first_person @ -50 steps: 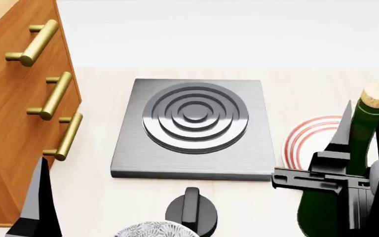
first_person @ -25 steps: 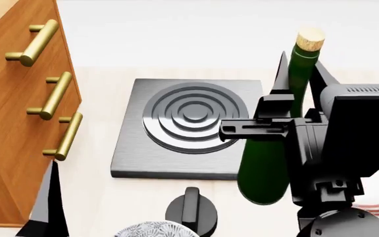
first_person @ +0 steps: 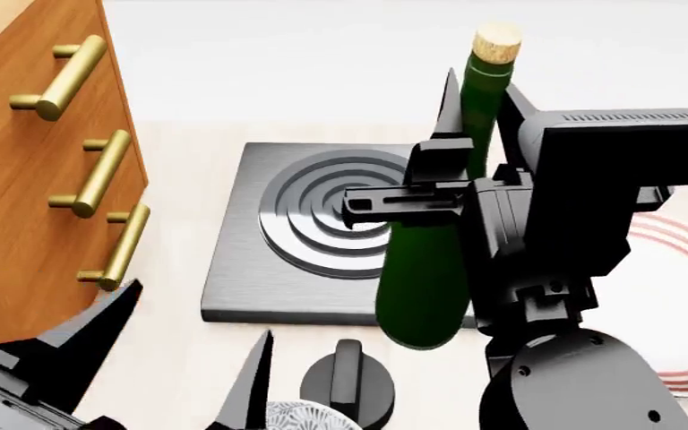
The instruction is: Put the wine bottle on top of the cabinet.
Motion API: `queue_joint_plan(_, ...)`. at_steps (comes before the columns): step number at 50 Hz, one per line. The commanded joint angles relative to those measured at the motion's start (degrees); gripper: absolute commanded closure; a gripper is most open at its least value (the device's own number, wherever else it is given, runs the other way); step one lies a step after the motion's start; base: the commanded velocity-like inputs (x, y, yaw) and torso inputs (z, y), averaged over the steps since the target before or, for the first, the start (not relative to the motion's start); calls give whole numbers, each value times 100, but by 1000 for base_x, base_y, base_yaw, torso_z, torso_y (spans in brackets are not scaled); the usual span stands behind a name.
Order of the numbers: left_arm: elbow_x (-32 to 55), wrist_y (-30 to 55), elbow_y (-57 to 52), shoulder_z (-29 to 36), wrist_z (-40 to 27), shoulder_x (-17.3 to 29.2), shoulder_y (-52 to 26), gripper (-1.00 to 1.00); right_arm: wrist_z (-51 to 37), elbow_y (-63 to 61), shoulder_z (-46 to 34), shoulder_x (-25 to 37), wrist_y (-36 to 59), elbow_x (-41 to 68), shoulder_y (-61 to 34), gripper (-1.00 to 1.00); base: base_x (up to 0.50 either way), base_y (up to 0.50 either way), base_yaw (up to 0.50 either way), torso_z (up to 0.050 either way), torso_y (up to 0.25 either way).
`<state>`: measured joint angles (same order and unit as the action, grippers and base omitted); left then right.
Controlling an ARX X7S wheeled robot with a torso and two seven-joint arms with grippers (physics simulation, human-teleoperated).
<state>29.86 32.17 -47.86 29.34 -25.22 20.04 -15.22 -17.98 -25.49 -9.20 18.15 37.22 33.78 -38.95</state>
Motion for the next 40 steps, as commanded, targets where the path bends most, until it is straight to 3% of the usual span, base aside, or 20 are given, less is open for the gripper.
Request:
queue_joint_plan(1,160,142,539,493,370,-390,-490,-100,43,156,-122,-214,-130,-142,-123,100,0,0,0,0,0)
queue_joint_plan(10,567,192,1039,470,710,-731,-944,-100,60,318,-200,-328,-225,-155,-201,100,0,0,0,0,1)
queue_joint_plan(33,470,19,2193,698,1061,-1139,-1540,-100,36,375,-282,-384,-345,-125,-160,100,0,0,0,0,0)
queue_joint_plan(40,557,1031,2581,821,806,-1179,-2201,-100,39,387,-294,-380,-390,-111,-122,100,0,0,0,0,1)
